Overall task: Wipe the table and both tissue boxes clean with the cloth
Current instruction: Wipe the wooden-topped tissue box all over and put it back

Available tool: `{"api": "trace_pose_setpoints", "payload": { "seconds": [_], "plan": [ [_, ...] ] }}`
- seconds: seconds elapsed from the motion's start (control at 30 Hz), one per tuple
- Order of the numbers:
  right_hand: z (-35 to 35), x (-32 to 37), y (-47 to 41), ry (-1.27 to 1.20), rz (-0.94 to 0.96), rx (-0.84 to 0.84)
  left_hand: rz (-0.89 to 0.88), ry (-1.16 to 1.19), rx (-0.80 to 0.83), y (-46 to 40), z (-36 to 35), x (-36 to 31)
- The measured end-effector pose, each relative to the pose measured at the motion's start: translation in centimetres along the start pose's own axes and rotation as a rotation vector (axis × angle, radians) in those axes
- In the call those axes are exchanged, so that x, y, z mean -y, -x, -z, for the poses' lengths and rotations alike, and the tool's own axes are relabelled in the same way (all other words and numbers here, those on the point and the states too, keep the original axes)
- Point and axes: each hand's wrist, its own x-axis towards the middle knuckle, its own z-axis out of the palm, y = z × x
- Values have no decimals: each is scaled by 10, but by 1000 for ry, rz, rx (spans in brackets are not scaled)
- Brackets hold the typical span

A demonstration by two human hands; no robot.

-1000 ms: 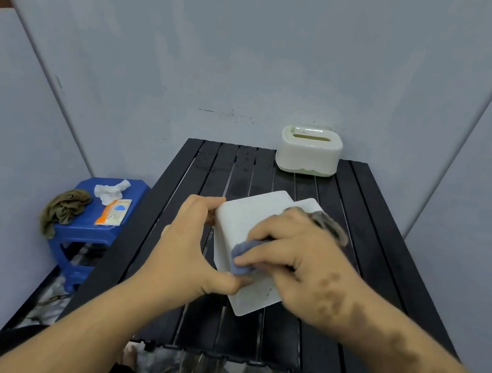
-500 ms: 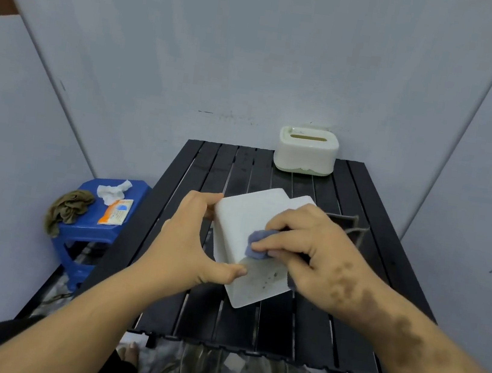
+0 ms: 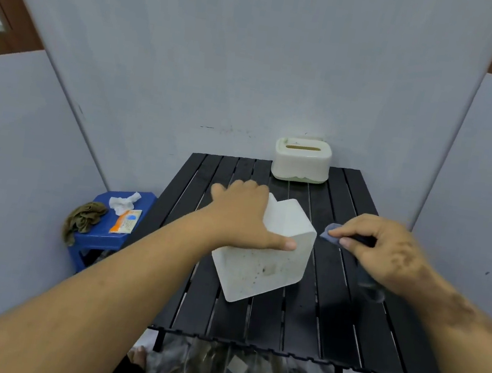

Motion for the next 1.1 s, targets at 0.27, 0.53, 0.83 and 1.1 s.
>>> {"api": "trace_pose_setpoints", "payload": {
  "seconds": [0.27, 0.53, 0.83, 1.1],
  "plan": [
    [-15, 5, 7, -12, 65, 11, -34, 64, -19, -15, 6, -4],
    [-9, 24, 12, -54, 155, 18, -122, 560, -112, 25, -3, 77],
    [-12, 20, 12, 31, 112, 36, -75, 783, -202, 52, -42, 126],
    [-37, 14, 4, 44, 110, 16, -58, 856, -159, 50, -59, 136]
  ]
}}
